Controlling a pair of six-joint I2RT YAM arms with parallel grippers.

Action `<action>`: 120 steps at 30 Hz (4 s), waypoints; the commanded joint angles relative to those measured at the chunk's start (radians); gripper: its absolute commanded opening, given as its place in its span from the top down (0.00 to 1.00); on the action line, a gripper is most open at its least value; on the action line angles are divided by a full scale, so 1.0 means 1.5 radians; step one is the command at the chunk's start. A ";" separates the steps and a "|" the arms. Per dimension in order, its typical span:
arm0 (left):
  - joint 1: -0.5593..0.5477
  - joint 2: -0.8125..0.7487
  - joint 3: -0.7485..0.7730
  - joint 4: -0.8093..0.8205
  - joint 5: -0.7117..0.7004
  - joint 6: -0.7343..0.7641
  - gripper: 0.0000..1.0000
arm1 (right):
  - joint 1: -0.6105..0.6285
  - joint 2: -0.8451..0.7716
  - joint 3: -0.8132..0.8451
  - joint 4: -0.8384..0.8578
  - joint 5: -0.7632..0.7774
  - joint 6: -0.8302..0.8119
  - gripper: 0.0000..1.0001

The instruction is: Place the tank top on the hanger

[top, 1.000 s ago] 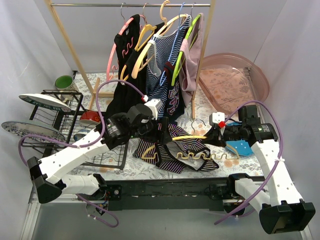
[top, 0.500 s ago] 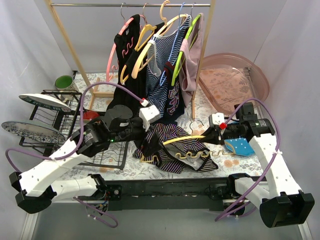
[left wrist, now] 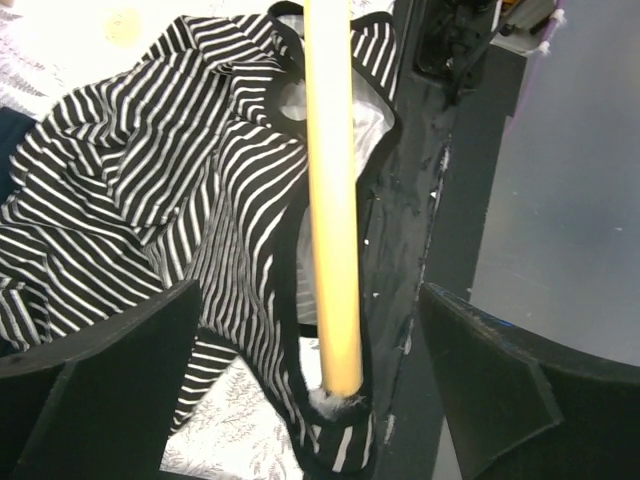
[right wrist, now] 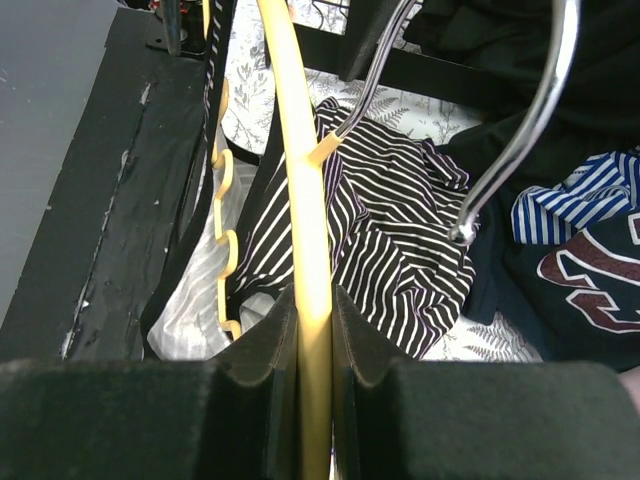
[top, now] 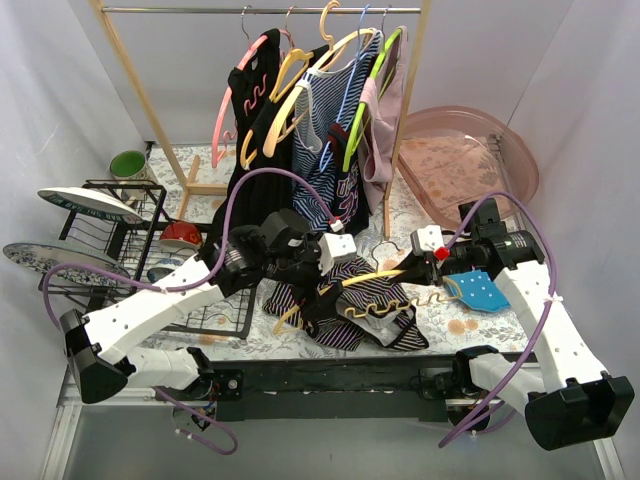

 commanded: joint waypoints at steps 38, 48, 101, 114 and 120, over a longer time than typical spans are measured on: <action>-0.001 -0.242 -0.229 0.293 -0.230 -0.390 1.00 | -0.057 -0.024 -0.097 0.061 0.295 0.258 0.24; -0.001 -0.249 -0.270 0.334 -0.256 -0.442 1.00 | 0.103 0.022 -0.231 0.254 0.390 0.319 0.23; -0.002 -0.278 -0.198 0.181 -0.234 -0.203 1.00 | -0.080 0.016 0.066 0.363 0.646 0.533 0.99; -0.001 -0.142 -0.087 0.095 -0.292 -0.131 1.00 | -0.087 0.033 0.140 0.306 0.586 0.522 0.99; -0.002 -0.078 -0.034 0.082 -0.322 -0.127 1.00 | -0.087 0.028 0.205 0.211 0.447 0.493 0.99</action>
